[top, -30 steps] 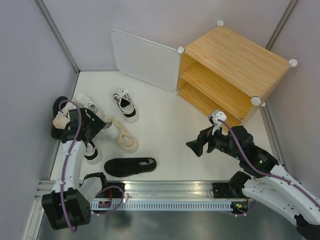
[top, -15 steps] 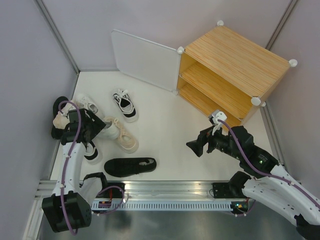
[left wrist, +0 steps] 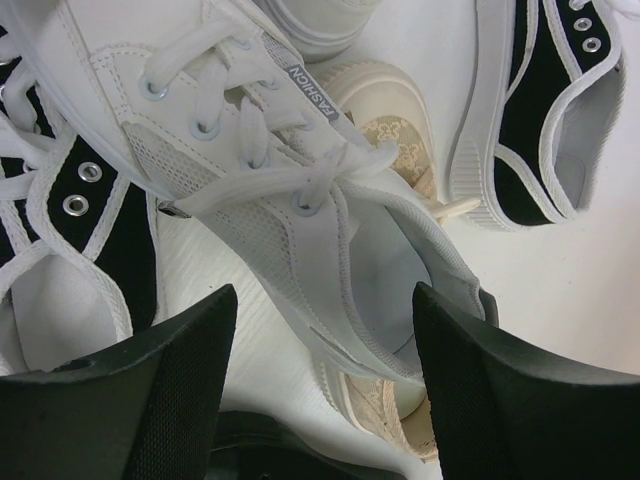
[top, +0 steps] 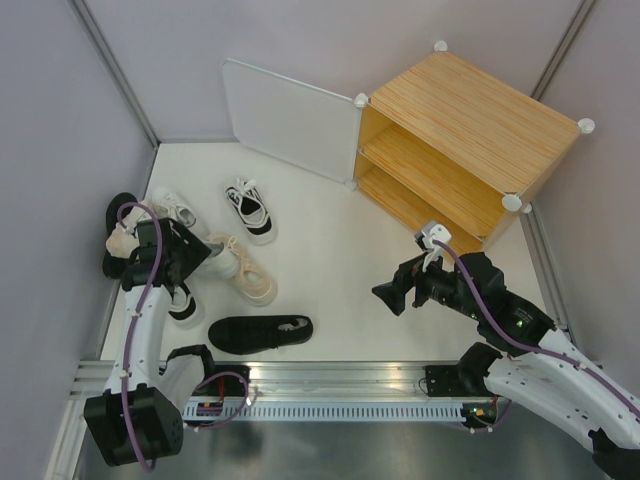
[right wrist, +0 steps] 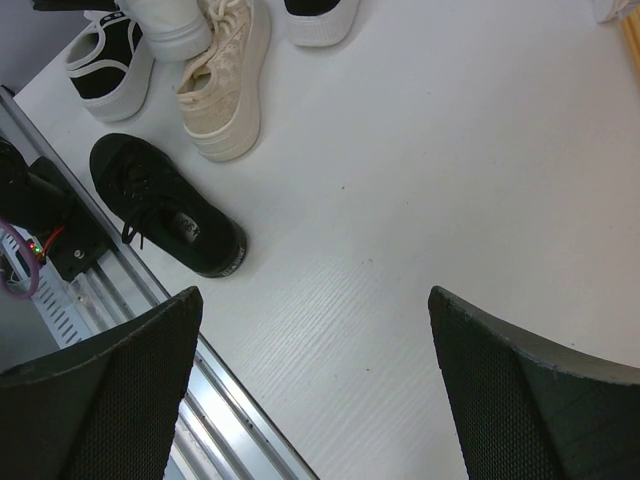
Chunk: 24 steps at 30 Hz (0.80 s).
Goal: Place and organize the shoes in the shoe cabinet
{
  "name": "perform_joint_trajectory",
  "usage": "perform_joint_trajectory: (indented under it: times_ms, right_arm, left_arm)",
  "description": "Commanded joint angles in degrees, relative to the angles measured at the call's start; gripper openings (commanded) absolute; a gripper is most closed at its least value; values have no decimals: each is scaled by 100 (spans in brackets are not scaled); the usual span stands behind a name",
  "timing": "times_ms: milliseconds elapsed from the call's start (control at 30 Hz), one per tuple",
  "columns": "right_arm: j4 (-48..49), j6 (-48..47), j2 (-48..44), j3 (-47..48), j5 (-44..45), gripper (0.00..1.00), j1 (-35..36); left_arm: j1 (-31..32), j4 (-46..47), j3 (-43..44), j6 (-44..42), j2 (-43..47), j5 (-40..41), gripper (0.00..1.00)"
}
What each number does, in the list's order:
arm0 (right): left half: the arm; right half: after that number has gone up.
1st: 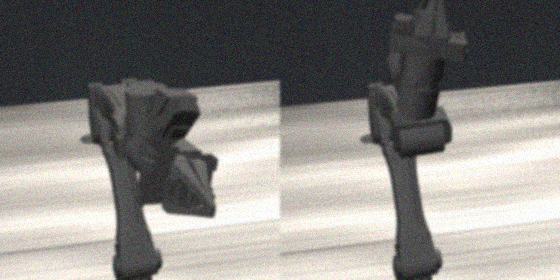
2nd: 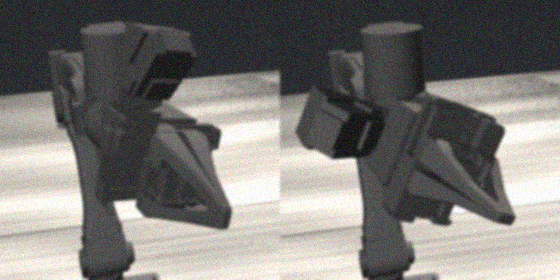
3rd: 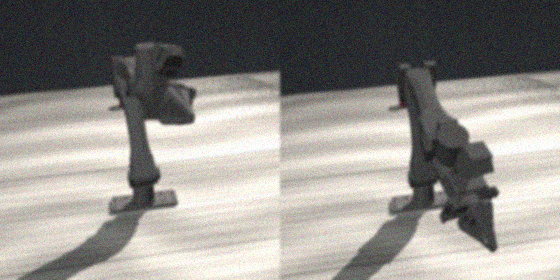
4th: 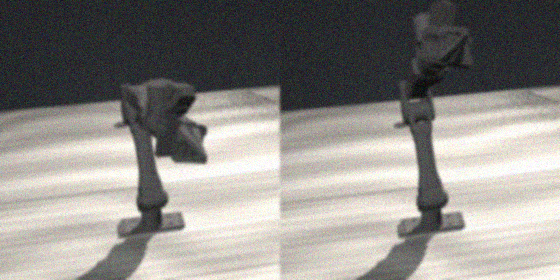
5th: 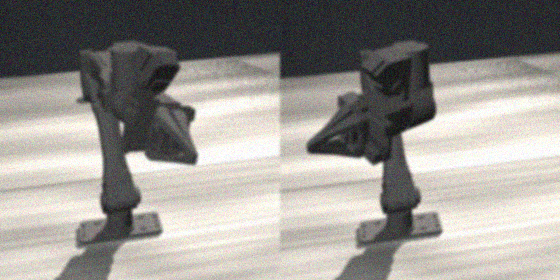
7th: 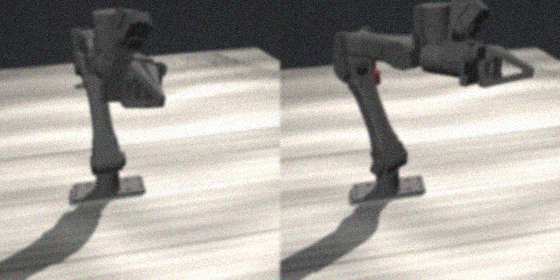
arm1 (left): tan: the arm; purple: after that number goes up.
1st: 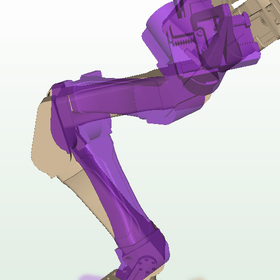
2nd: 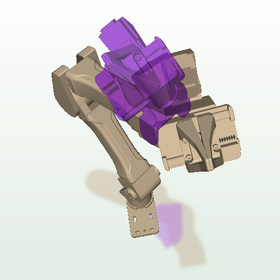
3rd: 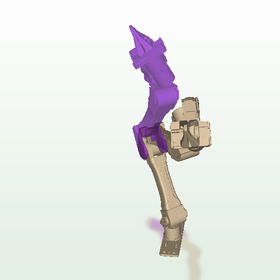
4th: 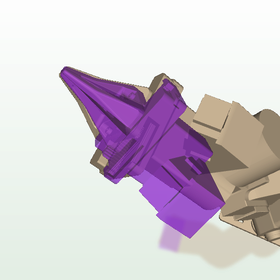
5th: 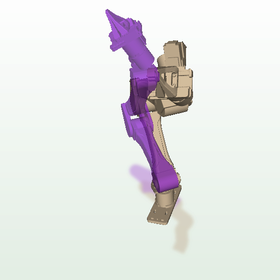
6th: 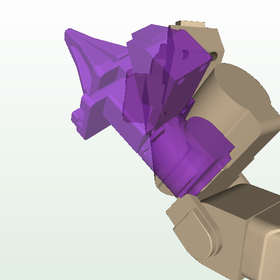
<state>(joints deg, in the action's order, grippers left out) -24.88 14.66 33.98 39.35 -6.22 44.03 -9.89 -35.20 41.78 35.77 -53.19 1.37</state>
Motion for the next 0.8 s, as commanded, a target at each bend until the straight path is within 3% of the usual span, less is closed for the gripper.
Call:
perform_joint_trajectory:
  times_ms: [0,400,500,700,767]
  right_arm:
    - [133,-68,-31,-50,-64,97,18]
    - [203,-68,30,-156,-134,97,18]
    - [230,-68,65,-165,-134,97,18]
    - [239,-59,65,-165,-125,97,18]
    - [247,-59,65,-165,-116,97,18]
  left_arm:
    - [-13,-110,15,-202,142,170,75]
    - [-4,-92,-188,-96,28,452,66]
    - [-4,-66,-205,-70,28,373,59]
    - [-13,-66,-56,-193,63,215,30]
    - [-4,-75,5,-263,63,57,16]
